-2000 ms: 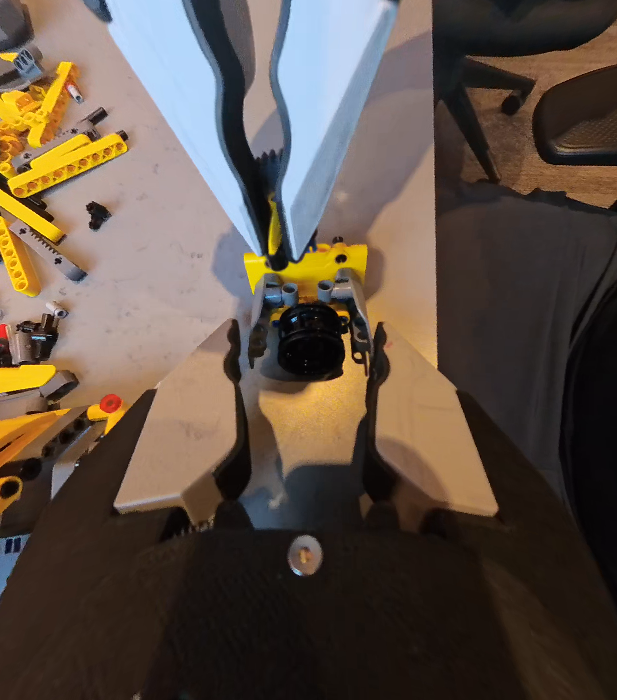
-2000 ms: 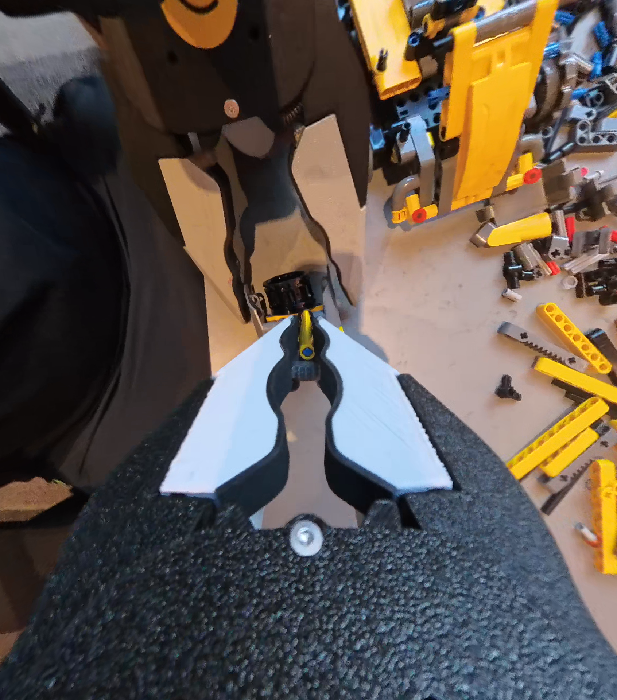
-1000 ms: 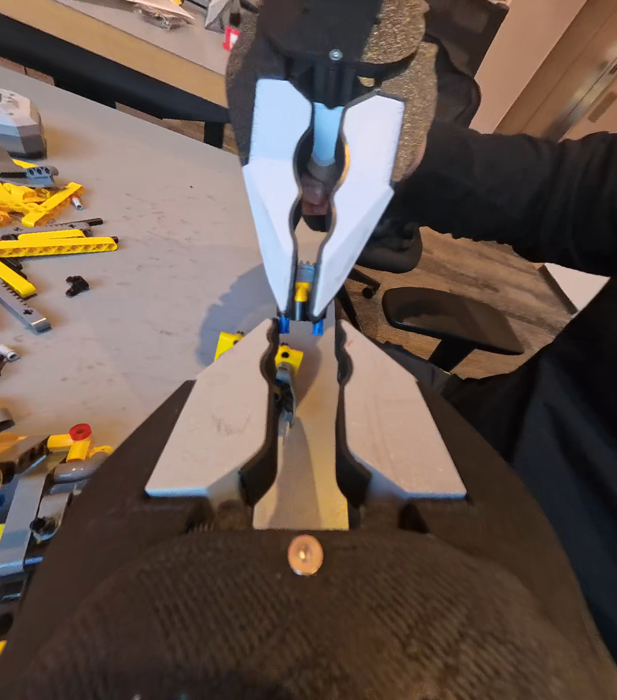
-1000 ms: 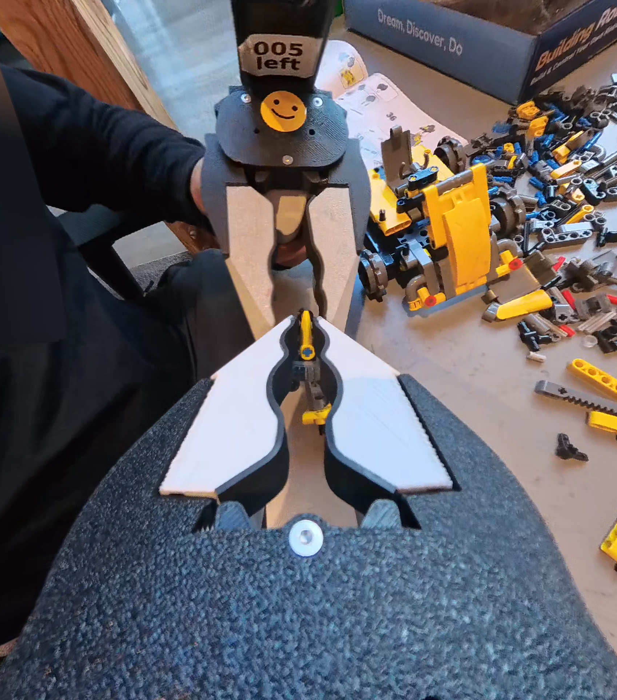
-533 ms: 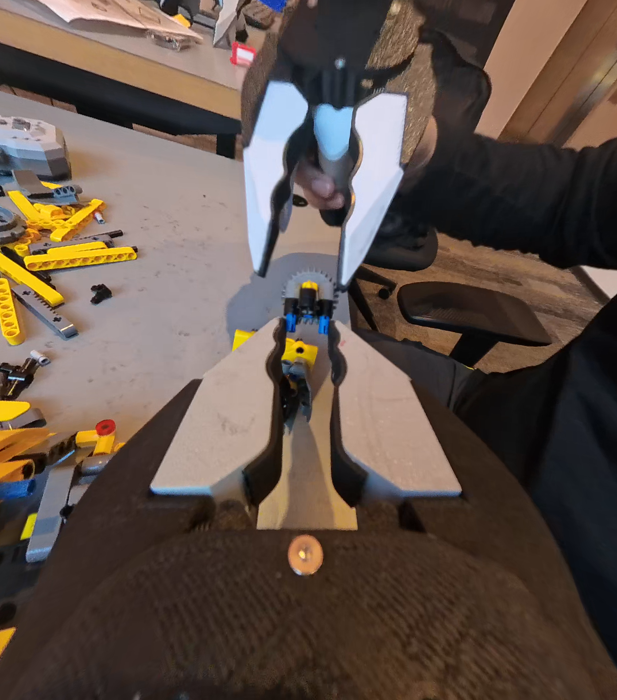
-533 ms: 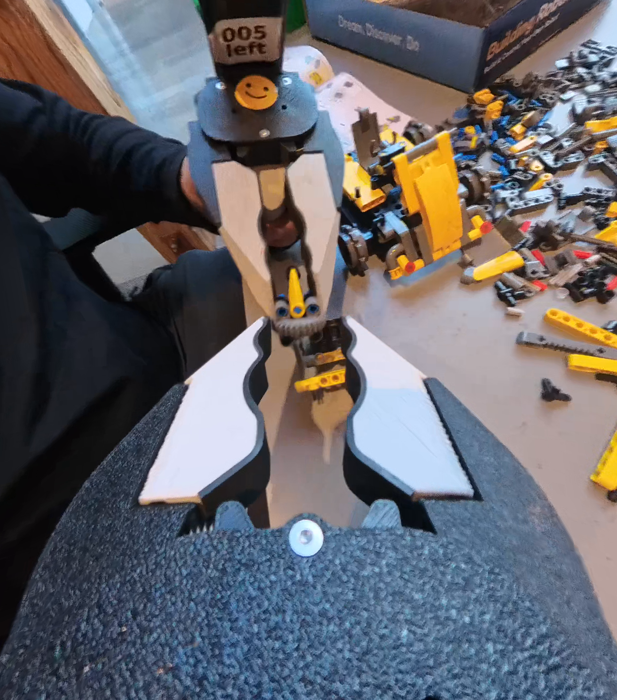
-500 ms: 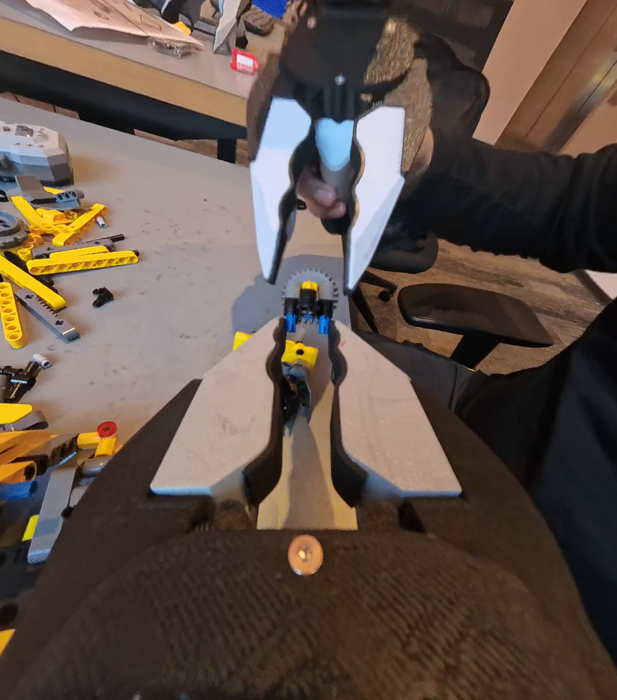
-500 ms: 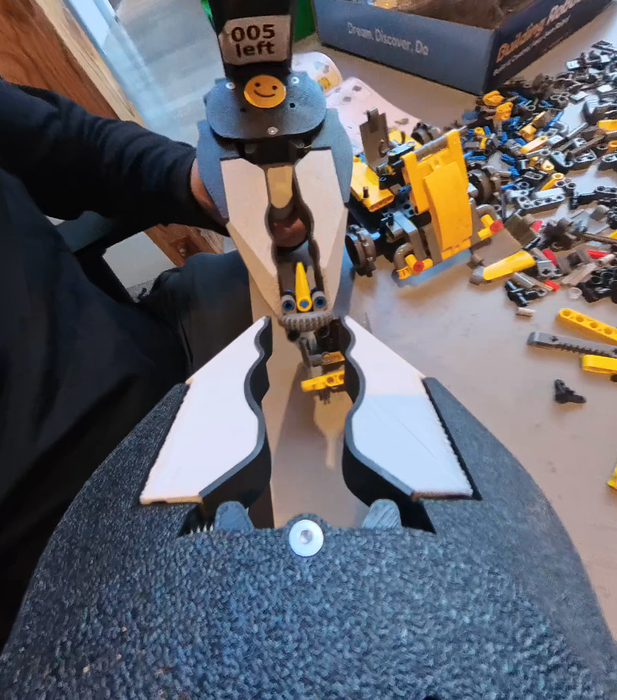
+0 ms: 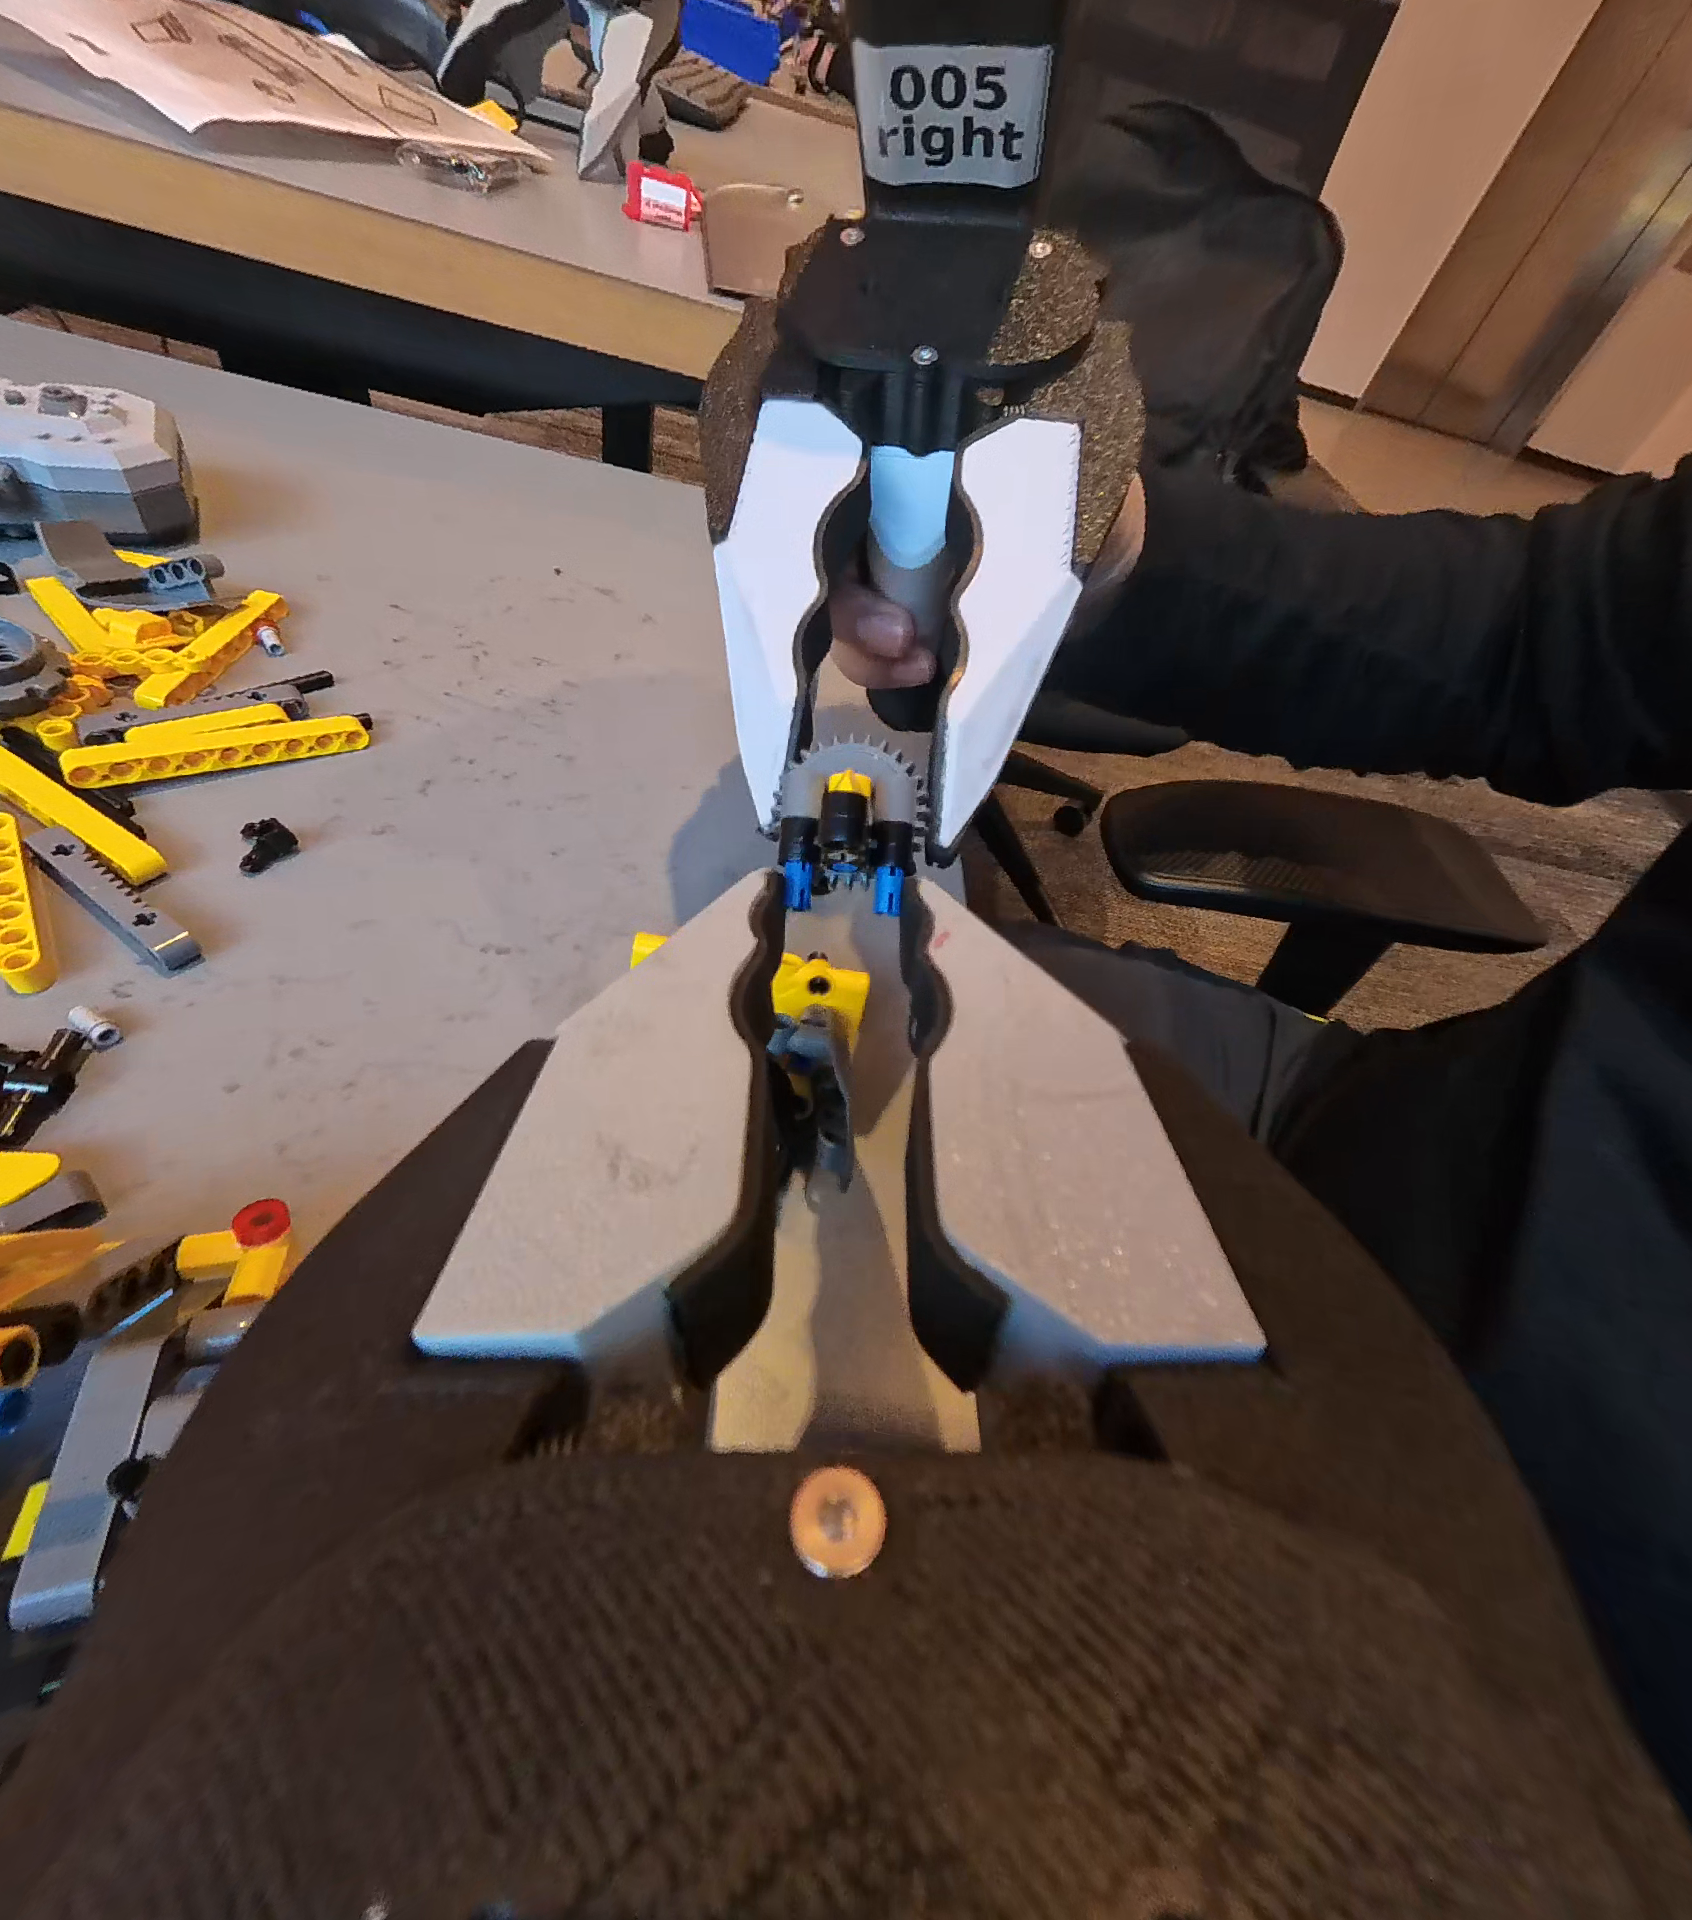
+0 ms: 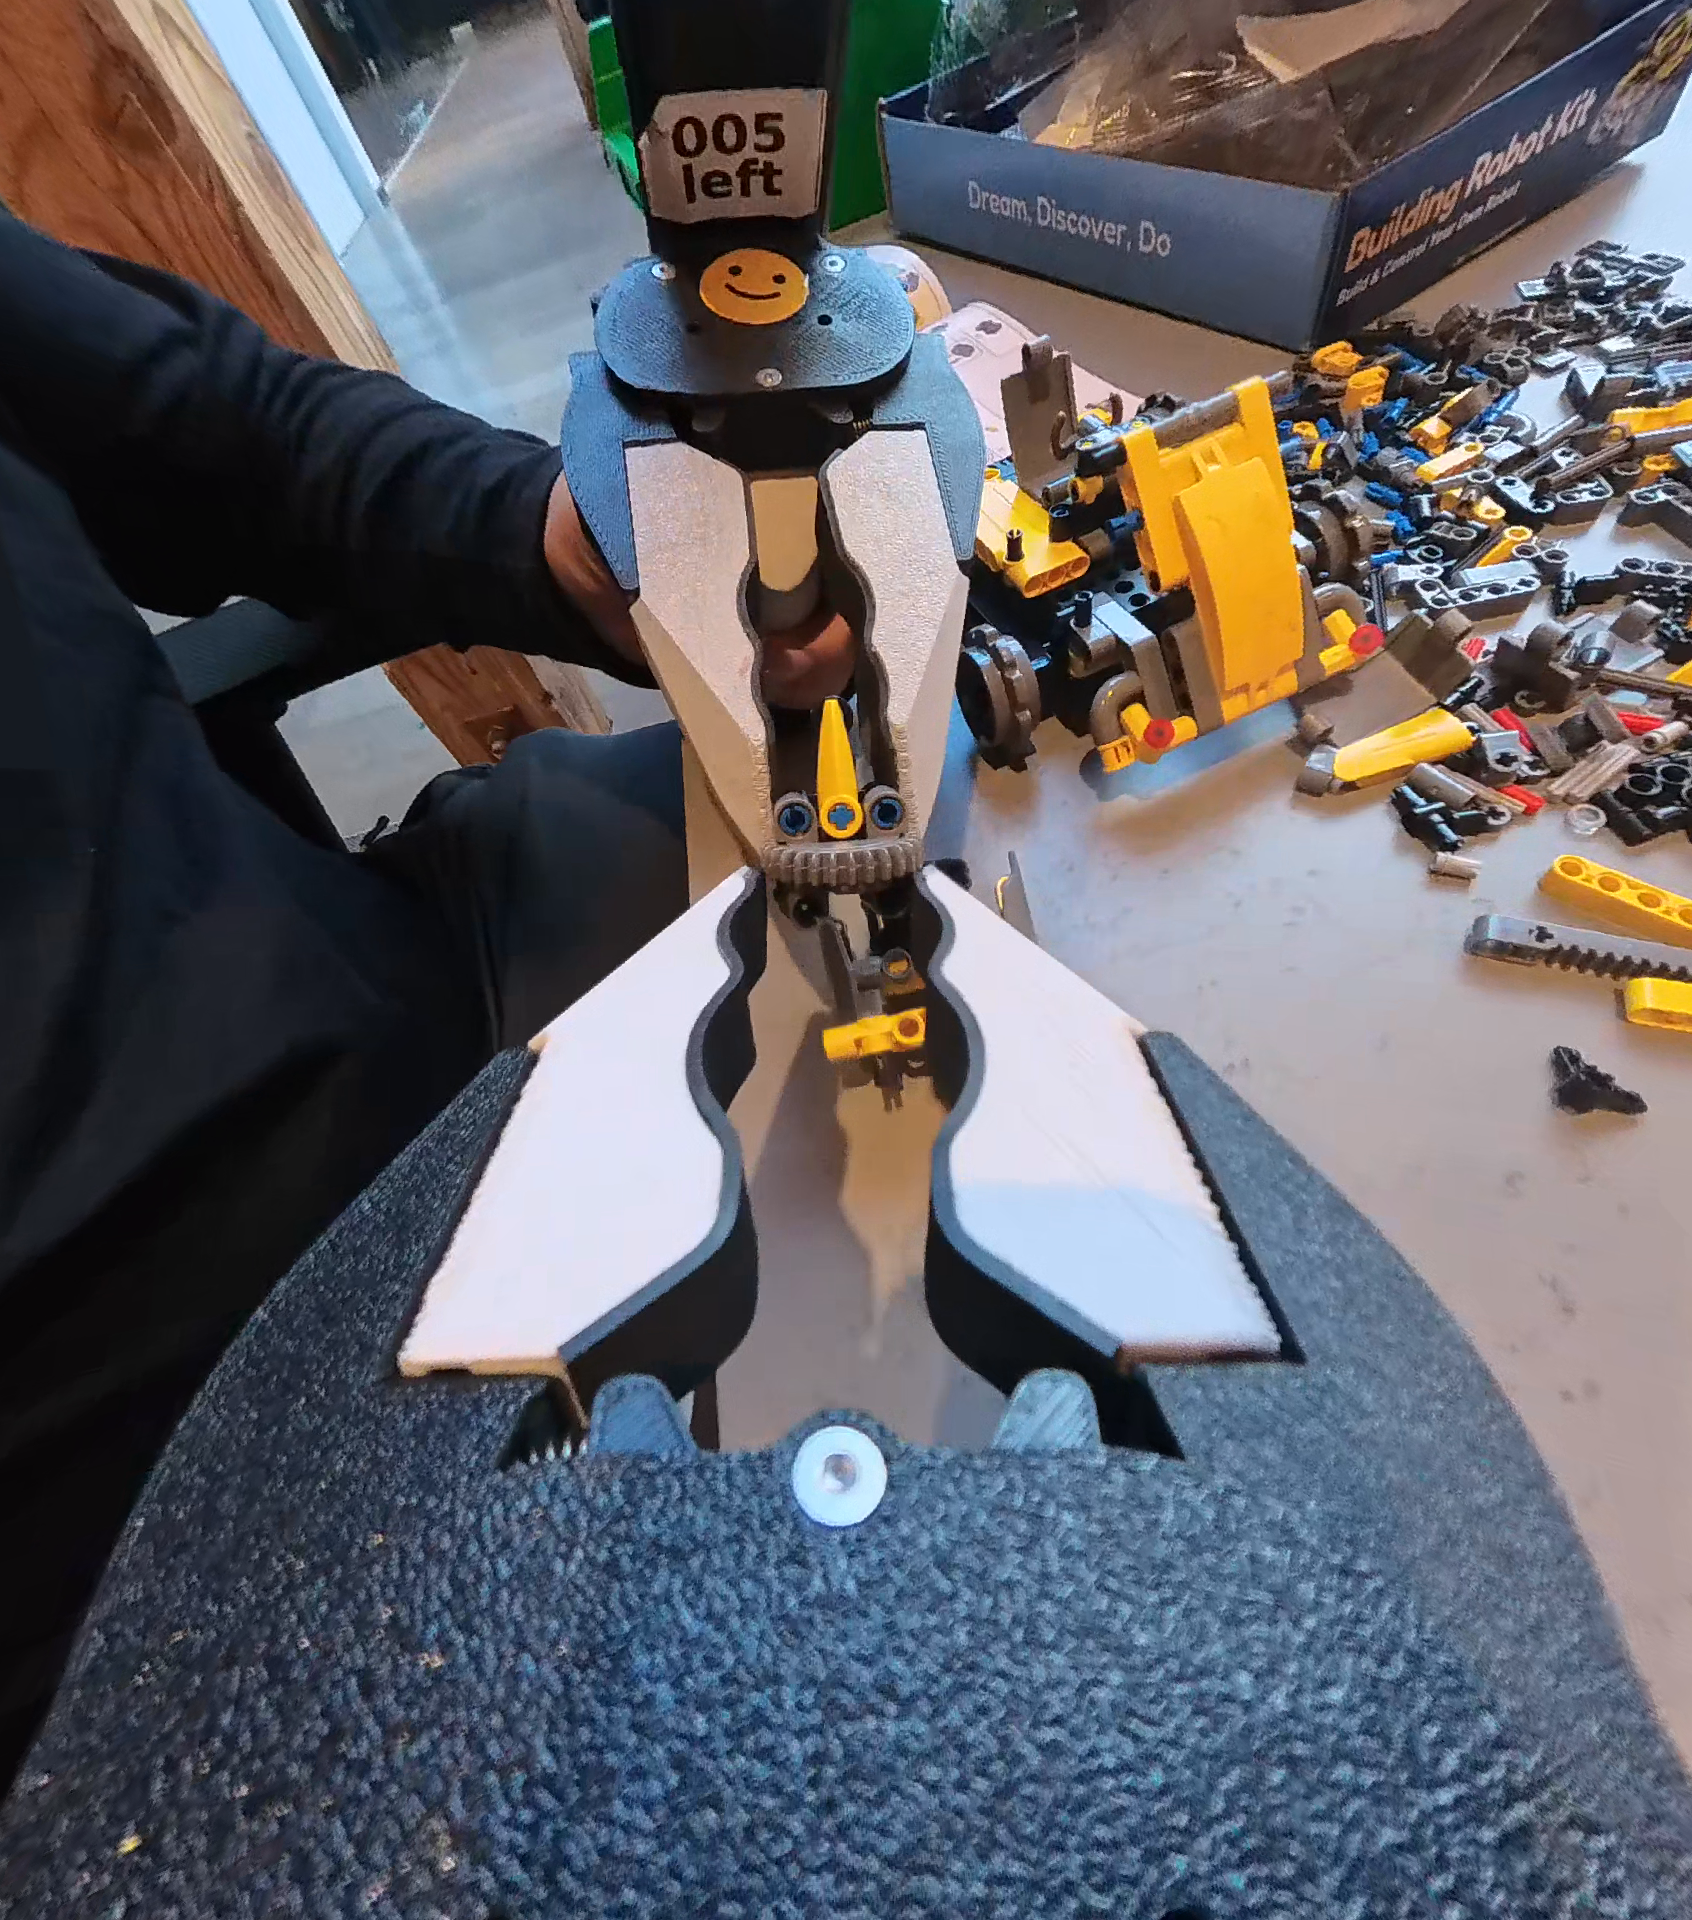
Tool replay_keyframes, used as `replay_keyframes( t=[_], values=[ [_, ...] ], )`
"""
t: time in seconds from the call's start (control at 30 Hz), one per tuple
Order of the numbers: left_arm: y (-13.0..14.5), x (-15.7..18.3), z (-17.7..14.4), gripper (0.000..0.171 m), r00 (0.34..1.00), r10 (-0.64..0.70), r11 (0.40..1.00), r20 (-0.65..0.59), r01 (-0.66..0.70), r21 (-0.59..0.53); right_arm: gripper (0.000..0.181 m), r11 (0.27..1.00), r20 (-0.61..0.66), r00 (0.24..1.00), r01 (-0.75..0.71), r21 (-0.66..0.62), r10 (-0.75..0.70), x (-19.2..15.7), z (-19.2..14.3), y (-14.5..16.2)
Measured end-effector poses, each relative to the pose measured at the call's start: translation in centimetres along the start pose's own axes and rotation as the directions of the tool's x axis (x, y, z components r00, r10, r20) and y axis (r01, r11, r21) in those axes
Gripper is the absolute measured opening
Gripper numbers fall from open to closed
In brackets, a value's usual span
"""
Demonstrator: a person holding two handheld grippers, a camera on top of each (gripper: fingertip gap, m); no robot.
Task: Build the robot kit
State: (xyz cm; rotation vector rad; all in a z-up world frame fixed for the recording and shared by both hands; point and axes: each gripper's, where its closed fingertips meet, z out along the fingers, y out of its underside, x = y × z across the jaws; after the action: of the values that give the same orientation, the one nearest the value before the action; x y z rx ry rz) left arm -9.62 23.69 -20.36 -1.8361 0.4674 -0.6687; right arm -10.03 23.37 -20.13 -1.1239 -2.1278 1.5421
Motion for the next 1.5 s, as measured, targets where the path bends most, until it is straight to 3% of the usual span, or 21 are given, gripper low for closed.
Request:
replay_keyframes(
  t=[0.17, 0.3, 0.37, 0.4, 0.63, 0.8, 0.93, 1.03, 1.13, 1.27, 1.4, 1.5],
  values=[
    [0.8, -0.2, 0.1, 0.022, 1.0, 0.0, 0.998, -0.006, 0.0, -0.062, 0.025, 0.997, -0.04, 0.998, 0.044, -0.07, -0.046, 0.6, 0.1, 0.9],
    [1.4, -1.0, -0.4, 0.036, 1.0, 0.017, 0.992, 0.017, -0.015, -0.128, 0.024, 0.983, -0.088, 0.992, 0.07, -0.167, -0.085, 1.5, 0.1, 1.9],
    [1.5, -1.0, -0.5, 0.018, 0.999, 0.037, 0.989, 0.015, -0.035, -0.141, 0.024, 0.986, -0.074, 0.995, 0.054, -0.156, -0.066, 1.4, 0.4, 1.8],
    [1.5, -1.1, -0.4, 0.017, 0.999, 0.041, 0.988, 0.025, -0.037, -0.147, 0.024, 0.986, -0.077, 0.995, 0.046, -0.162, -0.059, 1.6, 0.5, 2.0],
    [1.4, -2.0, -0.8, 0.03, 0.999, 0.005, 0.984, 0.045, 0.003, -0.179, 0.024, 0.971, -0.122, 0.984, 0.1, -0.215, -0.128, 2.3, 0.2, 2.4],
    [0.9, -2.1, -0.9, 0.027, 1.0, -0.008, 0.978, 0.026, 0.014, -0.21, 0.024, 0.952, -0.125, 0.975, 0.144, -0.271, -0.183, 2.4, 0.0, 2.8],
    [2.1, -1.7, 0.1, 0.024, 1.0, -0.024, 0.957, 0.006, 0.025, -0.289, 0.024, 0.942, -0.133, 0.965, 0.182, -0.282, -0.226, 2.3, 0.2, 2.8],
    [2.8, -1.8, 0.4, 0.005, 1.0, 0.009, 0.946, 0.028, 0.001, -0.325, 0.024, 0.937, -0.124, 0.963, 0.196, -0.291, -0.24, 2.4, 0.5, 3.2],
    [2.9, -1.8, 0.6, 0.005, 0.999, 0.025, 0.943, 0.041, -0.01, -0.334, 0.024, 0.933, -0.12, 0.958, 0.216, -0.289, -0.259, 2.4, 0.4, 3.5],
    [2.3, -1.7, 0.8, 0.027, 0.998, -0.028, 0.946, 0.047, 0.042, -0.321, 0.024, 0.92, -0.128, 0.946, 0.25, -0.301, -0.299, 2.6, 0.2, 3.6],
    [2.1, -1.7, 0.9, 0.005, 0.998, 0.015, 0.942, 0.058, 0.005, -0.334, 0.024, 0.917, -0.116, 0.942, 0.268, -0.296, -0.313, 2.5, 0.2, 3.5],
    [2.2, -1.9, 0.8, 0.005, 0.996, 0.043, 0.937, 0.077, -0.014, -0.349, 0.024, 0.92, -0.116, 0.941, 0.275, -0.278, -0.316, 2.5, 0.4, 3.5]
  ],
)
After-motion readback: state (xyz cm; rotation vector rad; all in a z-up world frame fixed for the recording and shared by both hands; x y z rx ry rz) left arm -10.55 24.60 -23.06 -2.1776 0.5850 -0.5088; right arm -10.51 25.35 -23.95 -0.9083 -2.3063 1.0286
